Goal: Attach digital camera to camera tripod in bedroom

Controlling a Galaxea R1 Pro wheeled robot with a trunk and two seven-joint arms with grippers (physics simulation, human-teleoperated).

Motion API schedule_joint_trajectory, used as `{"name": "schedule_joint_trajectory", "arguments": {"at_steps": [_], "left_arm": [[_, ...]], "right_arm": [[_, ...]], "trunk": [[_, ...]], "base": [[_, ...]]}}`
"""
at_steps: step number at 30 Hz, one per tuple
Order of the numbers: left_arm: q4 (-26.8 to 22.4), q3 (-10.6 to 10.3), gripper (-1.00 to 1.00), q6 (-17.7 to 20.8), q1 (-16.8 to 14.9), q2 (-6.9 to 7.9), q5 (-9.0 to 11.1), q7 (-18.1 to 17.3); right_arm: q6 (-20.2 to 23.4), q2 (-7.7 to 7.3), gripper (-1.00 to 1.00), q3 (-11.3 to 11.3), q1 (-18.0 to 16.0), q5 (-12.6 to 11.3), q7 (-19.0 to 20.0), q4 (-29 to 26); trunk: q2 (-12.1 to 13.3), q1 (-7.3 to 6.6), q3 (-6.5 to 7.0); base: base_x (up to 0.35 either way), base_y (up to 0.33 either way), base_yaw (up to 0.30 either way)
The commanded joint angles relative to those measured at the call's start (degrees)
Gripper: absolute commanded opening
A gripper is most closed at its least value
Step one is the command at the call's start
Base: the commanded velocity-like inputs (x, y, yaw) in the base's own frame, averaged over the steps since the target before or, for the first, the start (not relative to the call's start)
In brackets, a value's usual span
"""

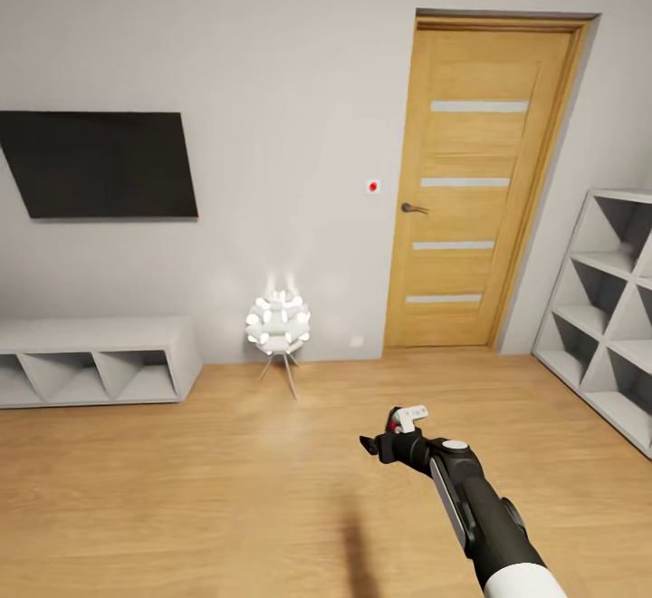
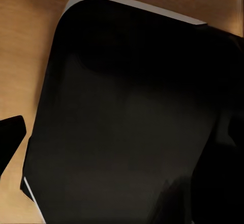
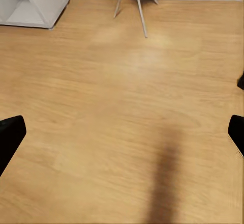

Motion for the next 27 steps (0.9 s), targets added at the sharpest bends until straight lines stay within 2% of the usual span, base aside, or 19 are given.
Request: {"name": "schedule_joint_trajectory", "arguments": {"at_steps": [1, 7, 11, 17, 19, 24, 26, 27], "left_arm": [[-0.07, 0.16, 1.0, -0.08, 0.02, -0.03, 0.17, -0.01], [-0.07, 0.15, 1.0, -0.08, 0.02, -0.03, 0.14, -0.01], [-0.07, 0.21, 1.0, -0.08, 0.02, -0.06, 0.19, -0.01], [-0.07, 0.19, 1.0, -0.1, 0.02, -0.07, 0.17, -0.01], [-0.07, 0.21, 1.0, -0.09, 0.02, -0.07, 0.19, -0.01], [-0.07, 0.23, 1.0, -0.09, 0.02, -0.07, 0.22, -0.01], [-0.06, 0.24, 1.0, -0.08, 0.02, -0.07, 0.22, -0.01], [-0.05, 0.24, 1.0, -0.08, 0.02, -0.07, 0.22, -0.01]], "right_arm": [[0.18, 0.01, 1.0, -0.1, -0.03, 0.7, 0.57, -0.16], [0.2, 0.09, 1.0, 0.25, -0.03, 0.83, 0.41, -0.12], [0.26, 0.12, 1.0, -0.2, -0.03, 0.52, -1.58, 0.16], [-0.06, 0.06, 1.0, -0.15, -0.03, 0.43, -7.29, 2.72], [-0.15, 0.0, 1.0, 0.04, -0.03, 0.47, -9.76, 7.22], [-1.06, -0.13, 1.0, 0.25, -0.03, 0.63, -12.25, 18.86], [-2.45, -0.23, 1.0, 0.33, -0.03, 0.85, -12.71, 24.34], [-4.64, -0.63, 1.0, 0.39, -0.03, 1.0, -13.06, 29.88]], "trunk": [[-0.02, 0.03, -0.05], [-0.02, 0.03, -0.05], [-0.02, 0.03, -0.05], [-0.02, 0.03, -0.05], [-0.02, 0.03, -0.05], [-0.02, 0.03, -0.05], [-0.02, 0.03, -0.05], [-0.02, 0.03, -0.05]], "base": [[0.318, 0.0, 0.0], [0.318, 0.0, 0.0], [0.317, 0.0, 0.0], [0.315, 0.0, 0.0], [0.311, 0.0, 0.0], [0.308, 0.0, 0.0], [0.306, 0.0, 0.0], [0.293, 0.0, 0.0]]}}
